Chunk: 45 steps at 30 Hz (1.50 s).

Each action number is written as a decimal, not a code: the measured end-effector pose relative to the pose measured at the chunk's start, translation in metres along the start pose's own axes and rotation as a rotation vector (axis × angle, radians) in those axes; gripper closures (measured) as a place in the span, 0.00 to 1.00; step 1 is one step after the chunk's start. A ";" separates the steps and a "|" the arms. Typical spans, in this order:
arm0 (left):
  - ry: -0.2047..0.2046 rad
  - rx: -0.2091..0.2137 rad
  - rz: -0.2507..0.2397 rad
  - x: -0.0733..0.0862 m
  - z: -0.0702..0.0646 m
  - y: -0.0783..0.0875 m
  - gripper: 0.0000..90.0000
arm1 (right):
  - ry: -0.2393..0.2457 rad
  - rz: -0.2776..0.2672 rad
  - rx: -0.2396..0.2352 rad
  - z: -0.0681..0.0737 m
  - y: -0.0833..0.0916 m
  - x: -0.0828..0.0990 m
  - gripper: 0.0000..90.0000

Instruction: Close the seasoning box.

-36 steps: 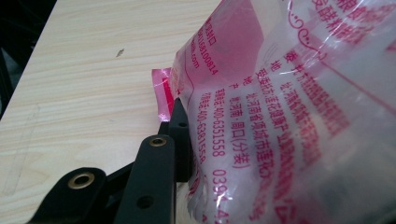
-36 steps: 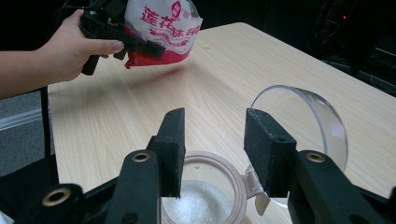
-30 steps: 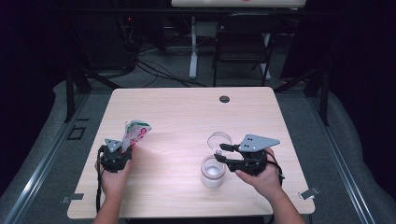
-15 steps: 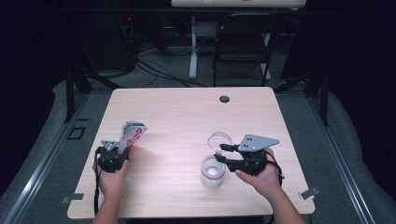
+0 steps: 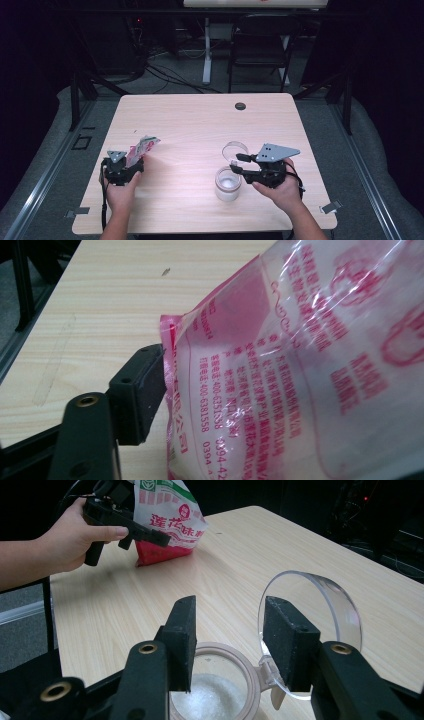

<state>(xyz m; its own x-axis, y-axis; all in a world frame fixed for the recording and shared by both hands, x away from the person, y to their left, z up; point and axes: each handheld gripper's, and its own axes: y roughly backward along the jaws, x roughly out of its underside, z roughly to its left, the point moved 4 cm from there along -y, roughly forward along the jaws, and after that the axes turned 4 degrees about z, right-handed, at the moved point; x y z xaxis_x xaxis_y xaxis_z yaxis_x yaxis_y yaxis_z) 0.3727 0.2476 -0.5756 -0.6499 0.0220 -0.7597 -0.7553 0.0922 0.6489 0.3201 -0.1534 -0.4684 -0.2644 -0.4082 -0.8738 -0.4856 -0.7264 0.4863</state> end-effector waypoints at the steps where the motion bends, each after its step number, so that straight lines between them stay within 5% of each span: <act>1: -0.001 0.010 -0.003 0.000 -0.001 0.000 0.35 | -0.001 0.000 -0.001 0.000 0.000 0.000 0.63; 18: -0.038 0.049 -0.037 -0.002 -0.017 0.015 0.34 | -0.001 0.005 0.010 -0.002 0.002 0.000 0.63; 25: -0.090 0.060 -0.061 -0.003 -0.028 0.024 0.34 | 0.000 -0.004 0.018 -0.002 0.005 -0.002 0.63; 45: -0.119 0.122 -0.098 -0.007 -0.052 0.042 0.33 | -0.011 -0.006 0.063 -0.008 0.017 -0.007 0.63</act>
<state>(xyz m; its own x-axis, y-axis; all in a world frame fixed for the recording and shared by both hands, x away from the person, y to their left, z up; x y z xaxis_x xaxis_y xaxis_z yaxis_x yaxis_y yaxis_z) 0.3416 0.1992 -0.5406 -0.5538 0.1238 -0.8234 -0.7939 0.2196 0.5670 0.3202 -0.1671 -0.4543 -0.2702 -0.3971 -0.8771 -0.5390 -0.6925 0.4796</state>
